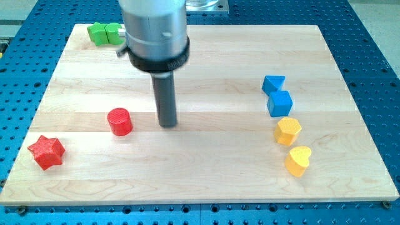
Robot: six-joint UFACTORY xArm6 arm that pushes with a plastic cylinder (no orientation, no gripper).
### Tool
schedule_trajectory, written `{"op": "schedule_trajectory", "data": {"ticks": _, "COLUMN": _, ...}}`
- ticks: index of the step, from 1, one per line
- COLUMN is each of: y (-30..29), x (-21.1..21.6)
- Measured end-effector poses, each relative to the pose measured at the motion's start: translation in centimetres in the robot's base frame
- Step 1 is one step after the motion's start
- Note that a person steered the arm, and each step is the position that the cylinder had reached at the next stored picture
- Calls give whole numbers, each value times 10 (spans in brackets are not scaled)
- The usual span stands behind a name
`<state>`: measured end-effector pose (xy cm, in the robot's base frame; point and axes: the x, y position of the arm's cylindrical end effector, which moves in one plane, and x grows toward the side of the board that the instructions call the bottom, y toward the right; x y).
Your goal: Move your arm to the center of the board
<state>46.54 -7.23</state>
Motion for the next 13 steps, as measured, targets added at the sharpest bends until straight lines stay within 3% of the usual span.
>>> {"op": "schedule_trajectory", "data": {"ticks": 1, "y": -82, "x": 25}}
{"op": "schedule_trajectory", "data": {"ticks": 2, "y": -122, "x": 49}}
{"op": "schedule_trajectory", "data": {"ticks": 4, "y": -84, "x": 28}}
{"op": "schedule_trajectory", "data": {"ticks": 13, "y": -82, "x": 19}}
